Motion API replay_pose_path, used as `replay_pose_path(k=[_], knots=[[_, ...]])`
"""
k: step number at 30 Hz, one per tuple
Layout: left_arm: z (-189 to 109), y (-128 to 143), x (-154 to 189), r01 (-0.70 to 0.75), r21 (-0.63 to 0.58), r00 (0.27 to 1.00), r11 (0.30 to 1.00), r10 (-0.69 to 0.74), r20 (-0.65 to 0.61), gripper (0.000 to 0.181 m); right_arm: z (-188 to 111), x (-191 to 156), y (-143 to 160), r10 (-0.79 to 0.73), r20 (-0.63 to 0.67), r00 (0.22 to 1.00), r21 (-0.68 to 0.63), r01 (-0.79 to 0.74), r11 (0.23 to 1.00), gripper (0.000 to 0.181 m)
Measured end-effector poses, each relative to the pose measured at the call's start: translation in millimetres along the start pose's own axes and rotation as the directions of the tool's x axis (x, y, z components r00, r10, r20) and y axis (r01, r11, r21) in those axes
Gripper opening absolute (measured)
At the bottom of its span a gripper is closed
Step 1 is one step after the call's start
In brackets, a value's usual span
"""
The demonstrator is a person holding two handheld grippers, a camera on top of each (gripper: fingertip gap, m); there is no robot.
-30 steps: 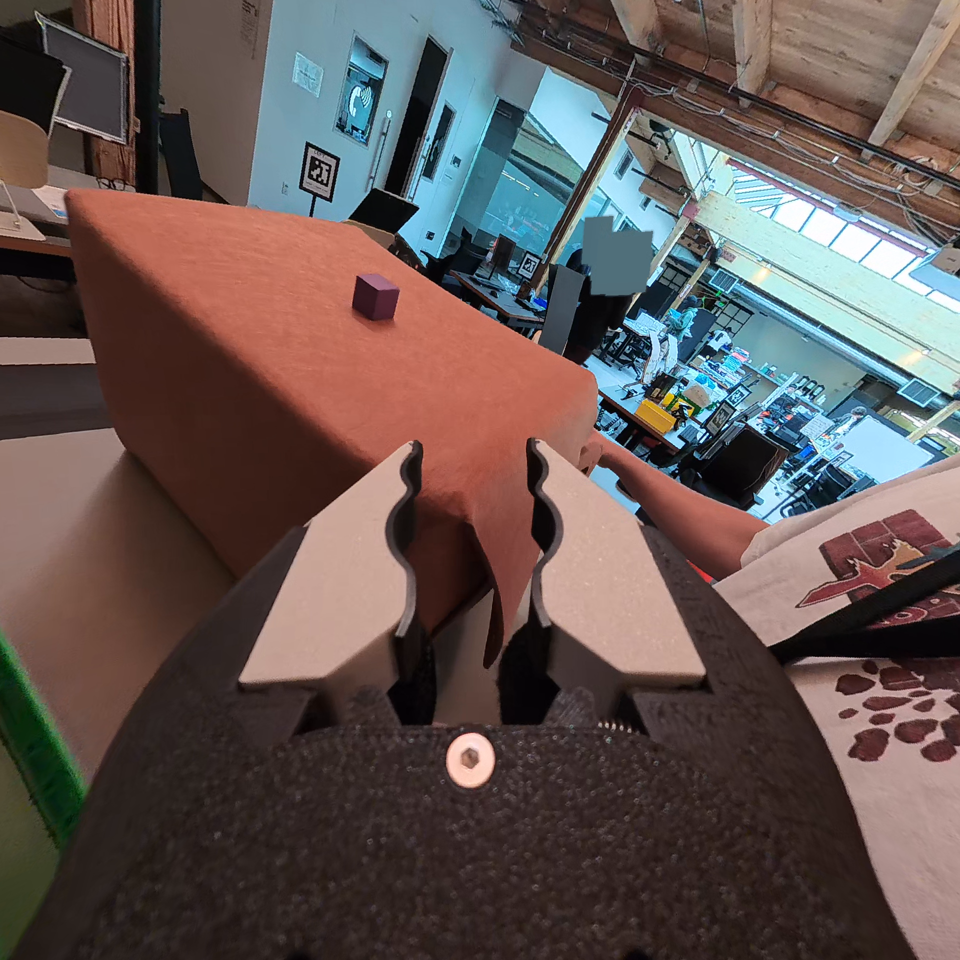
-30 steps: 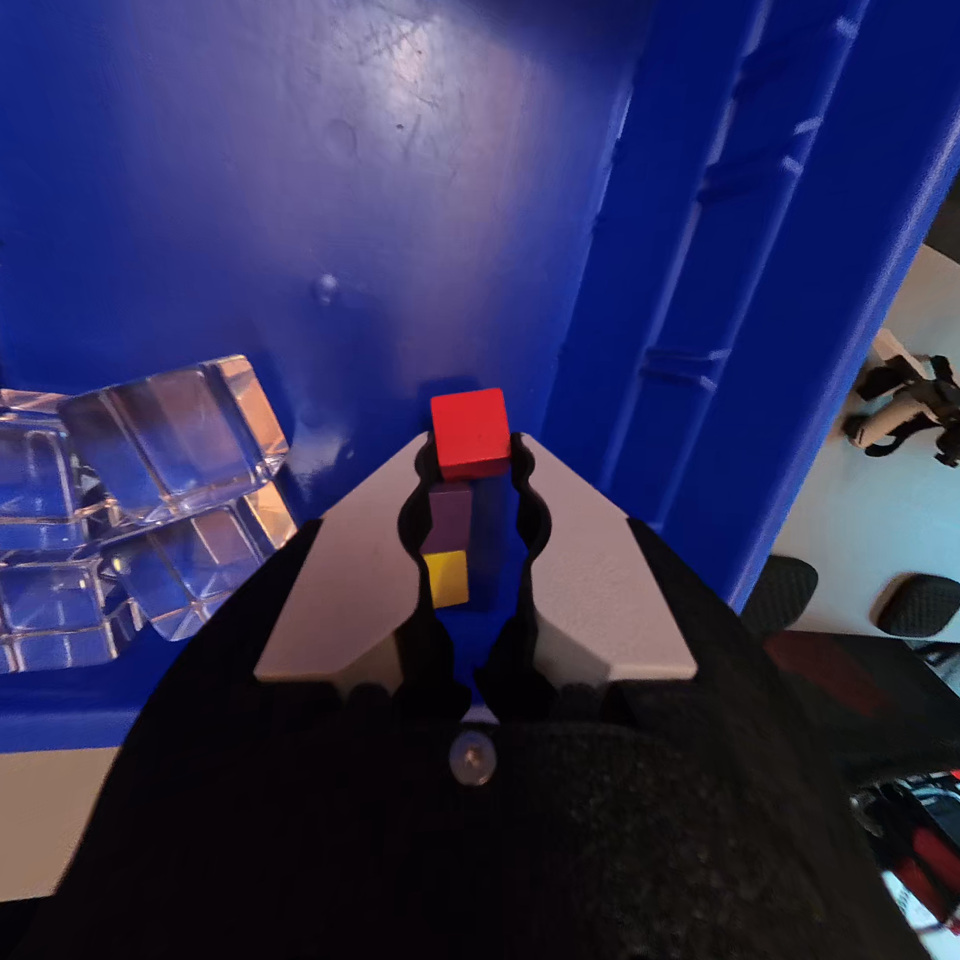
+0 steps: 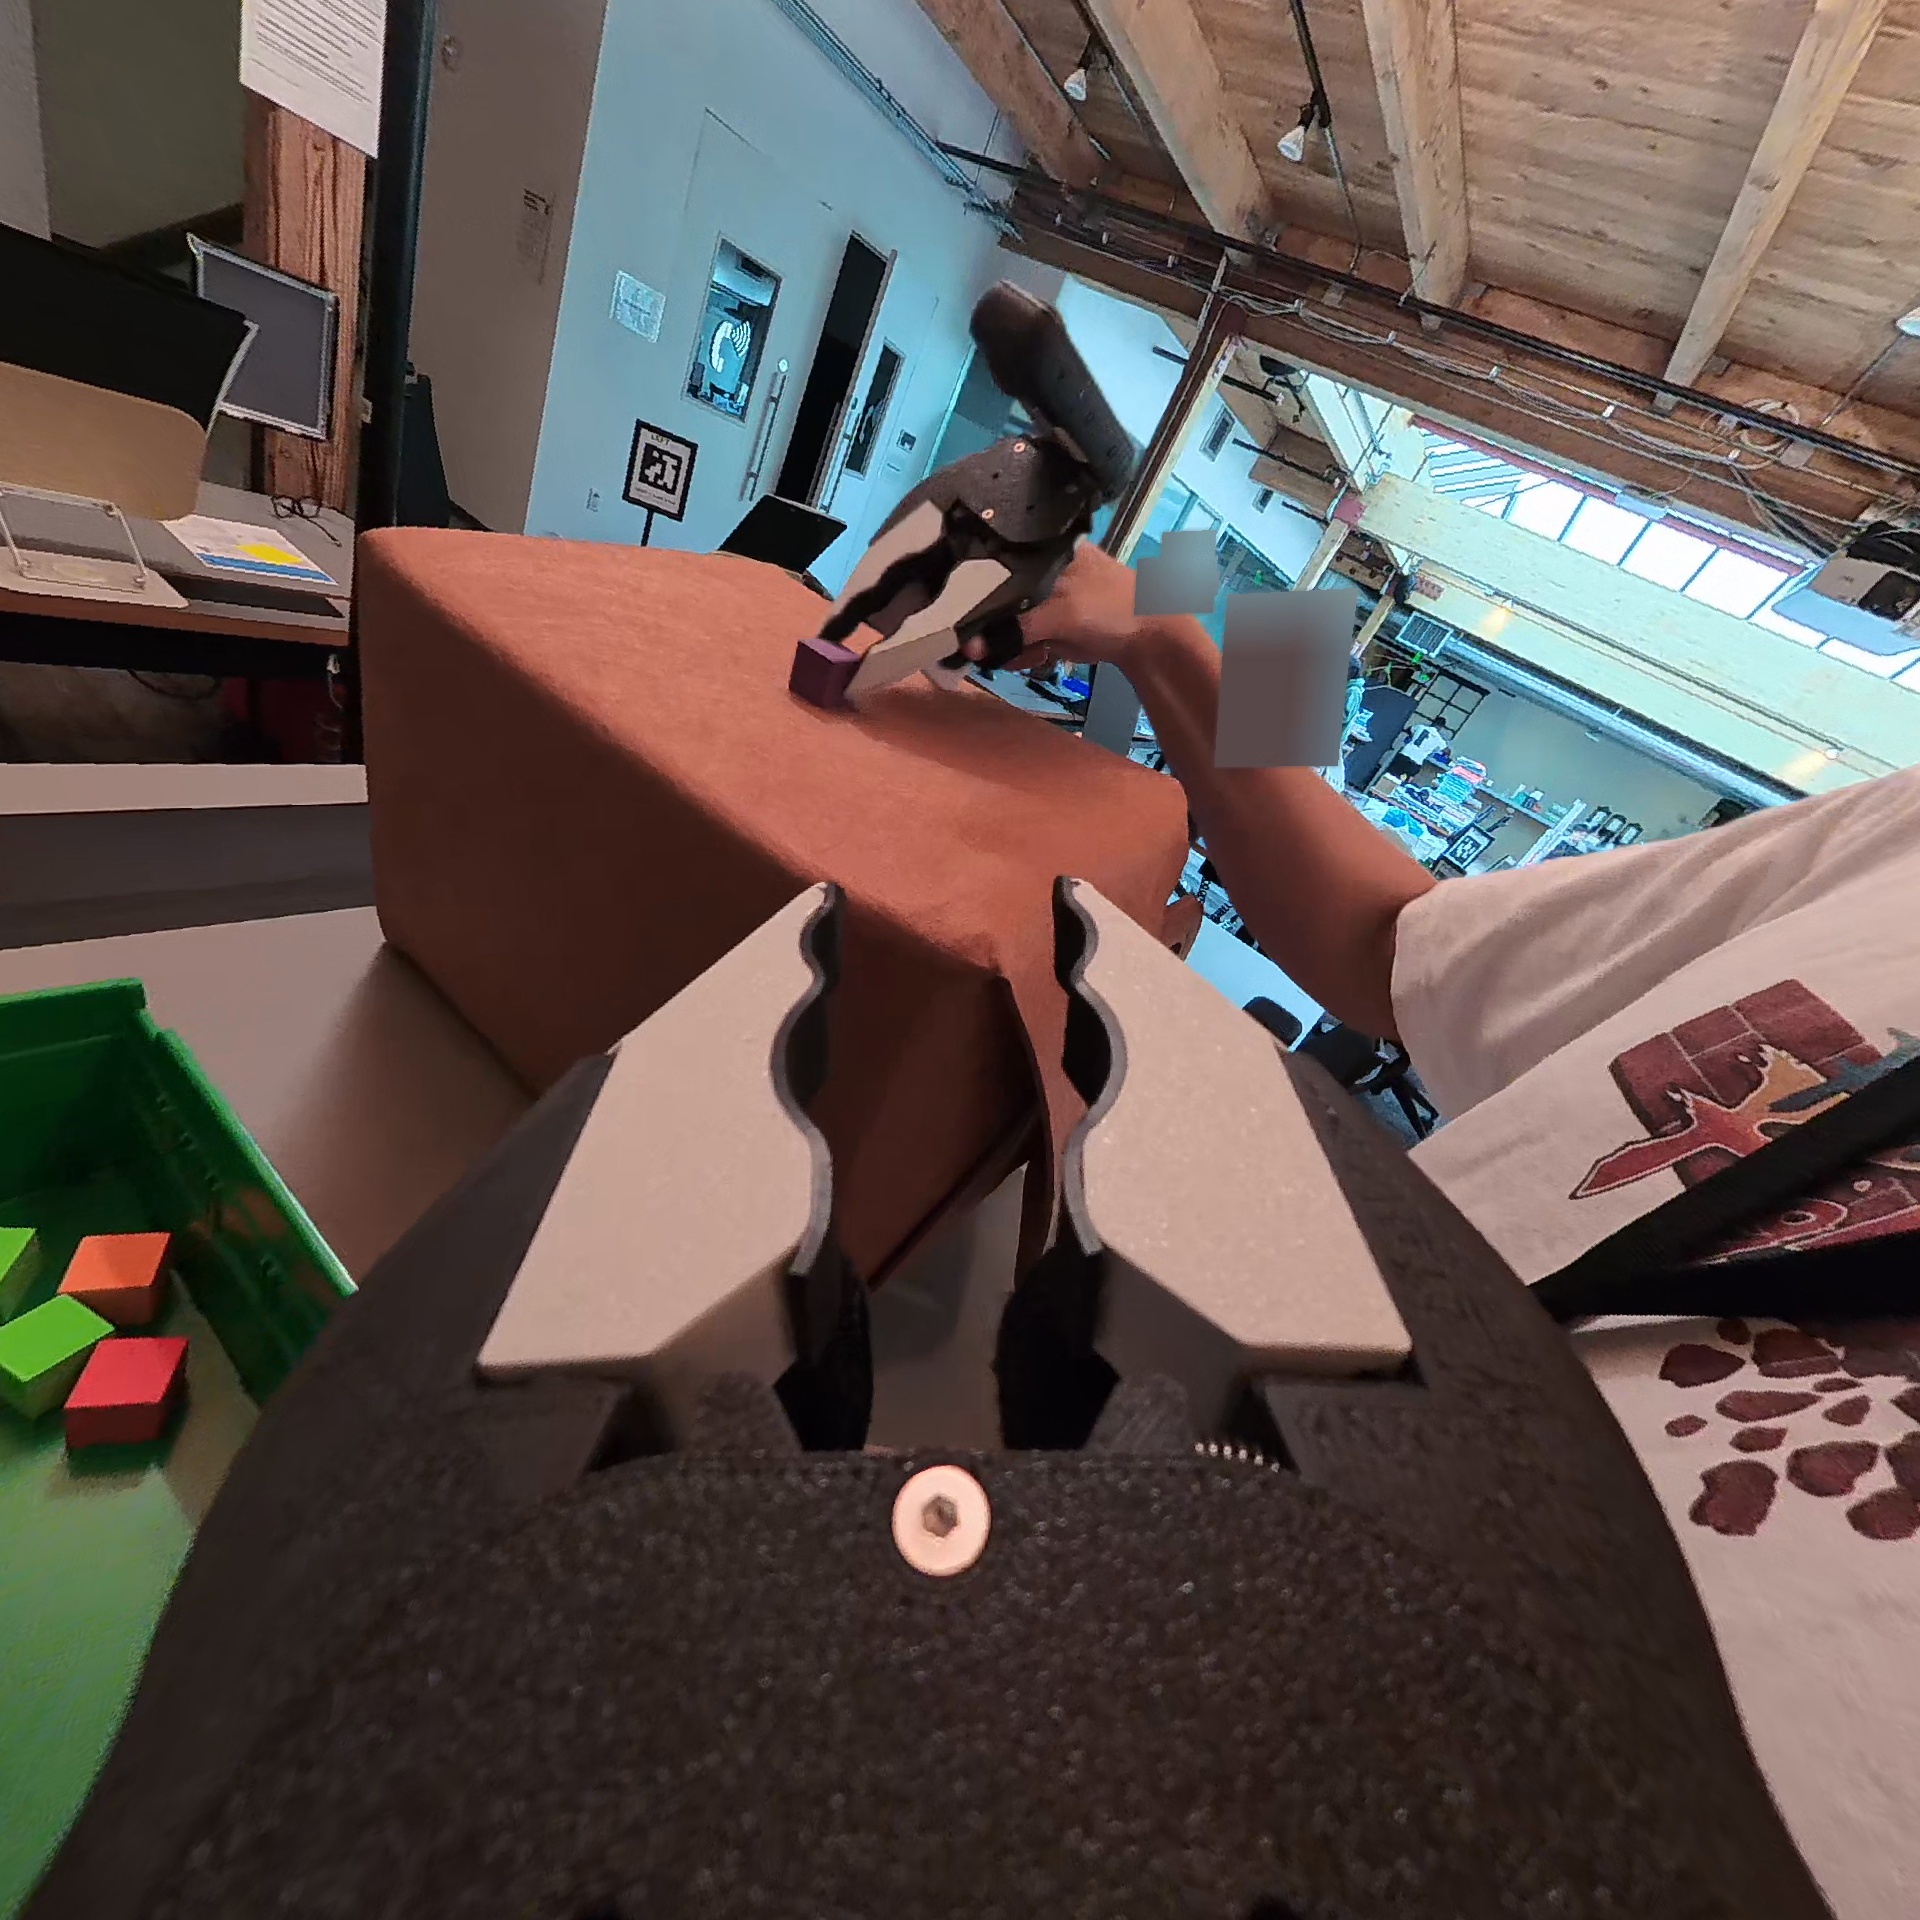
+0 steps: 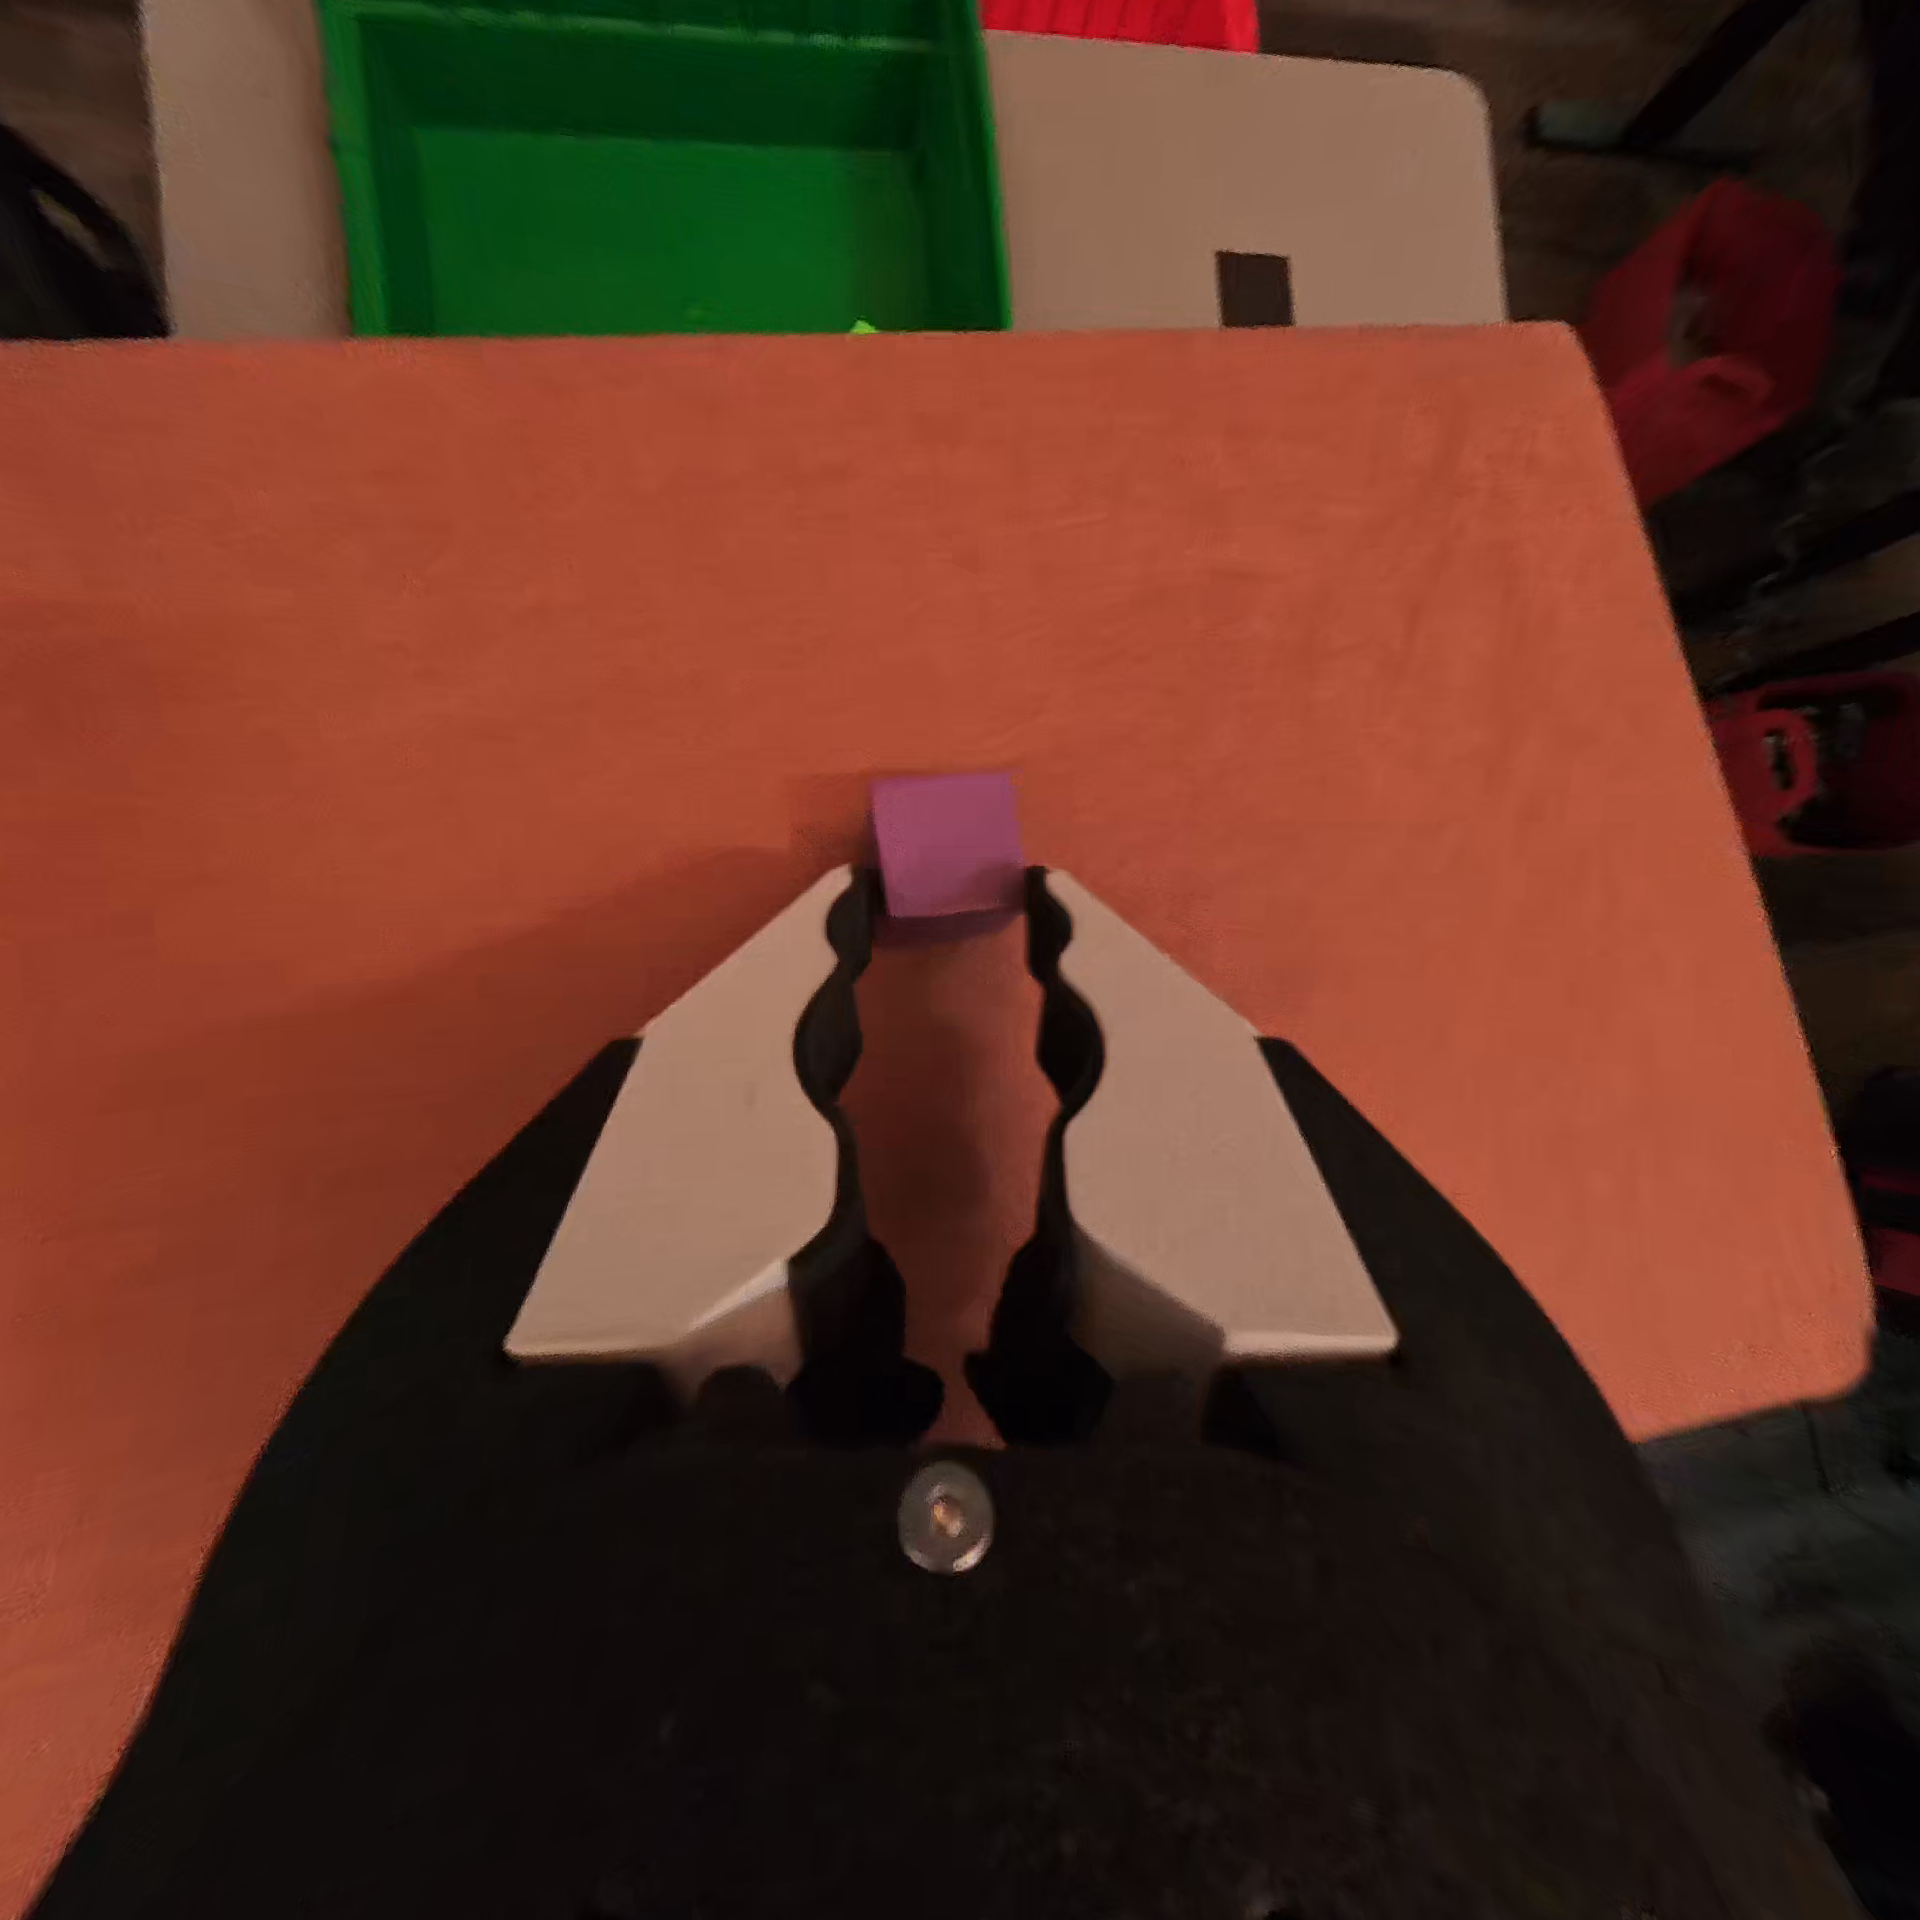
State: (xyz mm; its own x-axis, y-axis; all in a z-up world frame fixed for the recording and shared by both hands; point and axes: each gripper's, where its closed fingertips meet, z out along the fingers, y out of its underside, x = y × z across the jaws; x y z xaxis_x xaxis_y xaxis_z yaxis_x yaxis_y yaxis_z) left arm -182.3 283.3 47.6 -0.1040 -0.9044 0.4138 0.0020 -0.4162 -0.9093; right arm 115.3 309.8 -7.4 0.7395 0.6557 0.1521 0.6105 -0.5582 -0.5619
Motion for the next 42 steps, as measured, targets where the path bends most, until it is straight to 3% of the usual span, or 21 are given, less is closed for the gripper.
replay_pose_path(k=[2,5,8,10,13,16,18,20,22,27,31,36,42], knots=[[0.5,-1.8,-0.9,0.008,0.009,1.0,1.0,-0.008,-0.004,0.041,-5.1,-0.5,-6.4,-0.039,-0.005,0.999,0.038,0.039,0.999,0.027],[4.1,-3.4,-2.1,0.023,0.013,1.0,1.0,-0.023,-0.016,0.041,-51.5,14.7,-9.8,-0.016,-0.173,0.985,0.137,0.04,0.99,0.027],[12.0,-0.8,-4.4,0.022,-0.002,1.0,1.0,-0.022,-0.022,0.041,-123.7,29.5,36.4,0.127,-0.367,0.921,0.183,-0.063,0.981,0.027],[19.2,1.6,-7.6,0.02,-0.011,1.0,1.0,-0.02,-0.021,0.041,-167.7,34.9,106.9,0.233,-0.514,0.825,0.149,-0.182,0.972,0.027],[30.8,2.4,-11.2,0.03,-0.005,0.999,1.0,-0.03,-0.025,0.041,-203.7,24.3,259.3,0.433,-0.677,0.595,0.121,-0.49,0.863,0.027],[42.4,-0.1,-15.1,0.035,0.015,0.999,0.999,-0.035,-0.008,0.041,-180.5,-10.2,401.9,0.645,-0.68,0.348,0.208,-0.753,0.625,0.027],[49.4,-1.2,-14.0,0.038,0.024,0.999,0.999,-0.038,-0.004,0.041,-151.3,-31.2,469.6,0.73,-0.653,0.202,0.276,-0.834,0.478,0.027],[55.9,-0.2,-10.8,0.037,0.019,0.999,0.999,-0.037,-0.001,0.041,-122.8,-46.8,510.2,0.764,-0.633,0.125,0.302,-0.869,0.393,0.027],[61.4,2.5,-7.4,0.032,0.002,0.999,0.999,-0.032,0.009,0.041,-102.1,-54.1,530.1,0.768,-0.633,0.093,0.314,-0.877,0.365,0.027],[72.7,8.0,2.5,0.026,-0.022,1.0,0.999,-0.025,0.017,0.041,-65.2,-62.0,544.0,0.759,-0.633,0.151,0.237,-0.896,0.376,0.027],[80.3,11.9,8.3,0.033,-0.037,0.999,0.999,-0.033,0.012,0.041,-77.0,-56.1,556.8,0.688,-0.707,0.166,0.171,-0.903,0.394,0.027],[80.4,17.9,11.2,0.022,-0.054,0.999,0.998,-0.02,0.027,0.041,-89.0,-59.7,575.8,0.679,-0.723,0.131,0.14,-0.934,0.329,0.027],[71.1,15.5,8.5,0.039,-0.036,0.999,0.999,-0.038,0.031,0.041,-91.2,-65.6,575.5,0.641,-0.754,0.145,0.109,-0.934,0.34,0.037]])
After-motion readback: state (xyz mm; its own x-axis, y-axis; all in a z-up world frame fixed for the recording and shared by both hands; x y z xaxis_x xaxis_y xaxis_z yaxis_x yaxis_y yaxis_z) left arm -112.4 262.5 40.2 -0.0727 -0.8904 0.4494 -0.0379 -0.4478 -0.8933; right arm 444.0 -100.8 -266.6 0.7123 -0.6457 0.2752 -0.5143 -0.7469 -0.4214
